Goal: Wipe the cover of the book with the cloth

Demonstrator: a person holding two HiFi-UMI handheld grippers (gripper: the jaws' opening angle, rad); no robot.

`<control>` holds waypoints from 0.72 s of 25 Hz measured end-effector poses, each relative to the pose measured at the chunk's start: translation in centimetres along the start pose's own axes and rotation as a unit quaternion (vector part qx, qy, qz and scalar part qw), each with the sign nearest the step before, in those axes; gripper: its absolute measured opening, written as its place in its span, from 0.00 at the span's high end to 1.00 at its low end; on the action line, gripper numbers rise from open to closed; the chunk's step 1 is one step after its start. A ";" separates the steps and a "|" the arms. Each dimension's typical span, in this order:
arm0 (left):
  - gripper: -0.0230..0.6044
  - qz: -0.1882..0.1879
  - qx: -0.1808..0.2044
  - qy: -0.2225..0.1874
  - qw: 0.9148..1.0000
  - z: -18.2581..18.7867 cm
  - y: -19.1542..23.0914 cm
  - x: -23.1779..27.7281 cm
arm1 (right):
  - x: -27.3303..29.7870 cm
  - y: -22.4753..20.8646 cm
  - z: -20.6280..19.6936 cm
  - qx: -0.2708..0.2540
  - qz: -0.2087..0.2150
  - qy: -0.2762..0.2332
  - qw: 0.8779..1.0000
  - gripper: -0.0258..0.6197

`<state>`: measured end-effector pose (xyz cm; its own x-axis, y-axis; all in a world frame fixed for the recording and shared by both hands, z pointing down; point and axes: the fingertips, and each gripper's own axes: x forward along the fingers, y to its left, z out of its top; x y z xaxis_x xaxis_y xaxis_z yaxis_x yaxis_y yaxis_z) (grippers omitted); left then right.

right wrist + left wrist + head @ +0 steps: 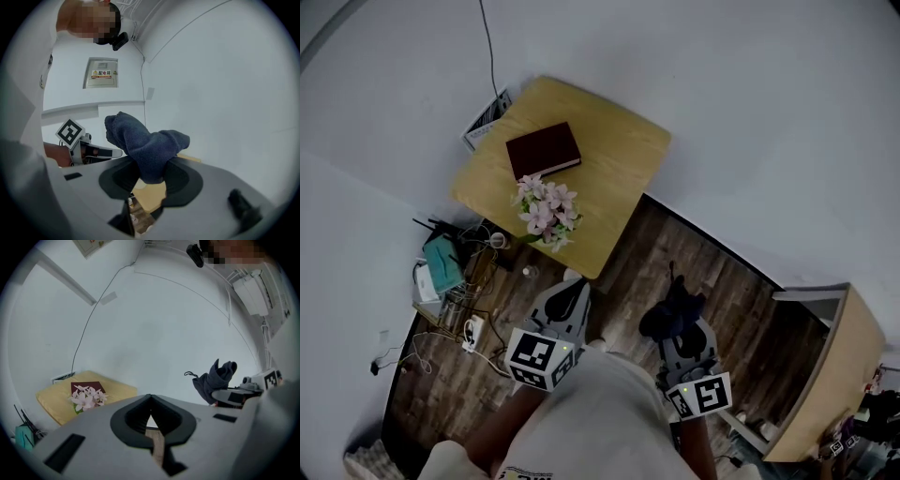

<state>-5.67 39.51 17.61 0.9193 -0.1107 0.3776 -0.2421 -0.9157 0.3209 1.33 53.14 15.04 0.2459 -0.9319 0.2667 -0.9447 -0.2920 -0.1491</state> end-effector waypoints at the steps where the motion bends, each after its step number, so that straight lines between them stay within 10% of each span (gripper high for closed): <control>1: 0.95 0.003 -0.007 -0.003 1.000 1.0 1.3 0.8 | 1.7 -0.2 0.7 -0.004 0.005 0.002 1.000 0.74; 9: 0.95 0.016 -0.024 -0.035 0.999 9.4 10.8 6.1 | 15.3 -1.4 6.6 -0.039 0.041 0.016 0.998 0.74; 18: 0.95 0.045 -0.038 -0.016 0.998 10.3 17.7 9.1 | 24.8 -2.0 5.9 -0.053 0.091 0.053 0.993 0.74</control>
<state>1.64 18.30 17.79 0.9021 -0.2046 0.3799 -0.3459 -0.8693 0.3532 10.55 29.33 16.36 0.0494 -0.9379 0.3435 -0.9904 -0.0905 -0.1047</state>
